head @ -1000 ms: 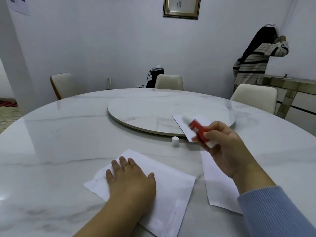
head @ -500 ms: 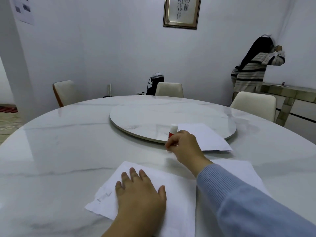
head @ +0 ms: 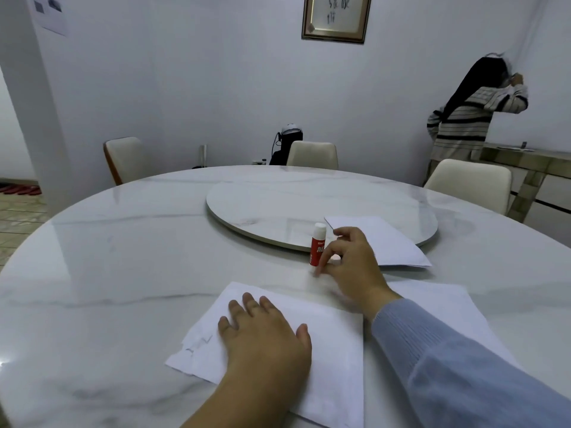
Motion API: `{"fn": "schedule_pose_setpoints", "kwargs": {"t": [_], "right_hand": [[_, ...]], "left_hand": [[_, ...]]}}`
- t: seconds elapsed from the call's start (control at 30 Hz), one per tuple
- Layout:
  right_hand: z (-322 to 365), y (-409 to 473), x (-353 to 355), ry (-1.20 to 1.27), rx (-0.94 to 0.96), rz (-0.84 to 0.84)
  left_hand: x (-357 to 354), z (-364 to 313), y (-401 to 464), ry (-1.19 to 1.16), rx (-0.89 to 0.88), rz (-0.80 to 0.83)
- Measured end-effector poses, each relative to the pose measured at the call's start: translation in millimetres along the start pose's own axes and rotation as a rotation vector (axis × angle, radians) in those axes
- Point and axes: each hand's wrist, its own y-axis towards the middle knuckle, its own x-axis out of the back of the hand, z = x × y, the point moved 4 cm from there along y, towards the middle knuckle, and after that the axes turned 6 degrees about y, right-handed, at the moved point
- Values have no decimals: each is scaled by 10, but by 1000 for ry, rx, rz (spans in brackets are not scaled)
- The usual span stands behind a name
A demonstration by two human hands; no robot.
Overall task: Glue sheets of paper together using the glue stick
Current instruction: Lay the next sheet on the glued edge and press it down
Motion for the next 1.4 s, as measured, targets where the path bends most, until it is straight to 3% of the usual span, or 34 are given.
{"fn": "schedule_pose_setpoints", "kwargs": {"t": [0.1, 0.2, 0.43, 0.73, 0.87, 0.97, 1.07, 1.13, 1.23, 1.3, 1.4], "right_hand": [[40, -1, 454, 2, 80, -101], [-155, -69, 1067, -119, -52, -54], [-781, -645, 1675, -510, -473, 415], [-575, -718, 1745, -621, -428, 339], [-494, -758, 1884, -585, -426, 408], [-438, -775, 2174, -299, -457, 354], [-348, -810, 2423, 238, -550, 248], [-205, -814, 2474, 526, -524, 177], [168, -793, 2227, 808, -410, 182], [434, -774, 1928, 918, -347, 226], [730, -744, 1424, 998, -333, 301]], "left_hand": [[15, 5, -12, -17, -13, 3], [49, 14, -28, -34, -31, -2], [115, 83, -28, -7, -78, -22], [217, -121, -42, 232, -68, -103], [214, -69, -33, 223, -80, -152], [299, 38, 42, 162, -114, -151], [478, 271, 103, -273, -93, -155], [583, 434, 74, -846, -120, -171], [710, 456, -155, -1667, -323, -79], [708, 416, -321, -1878, -434, -42], [681, 286, -499, -1953, -602, 155]]}}
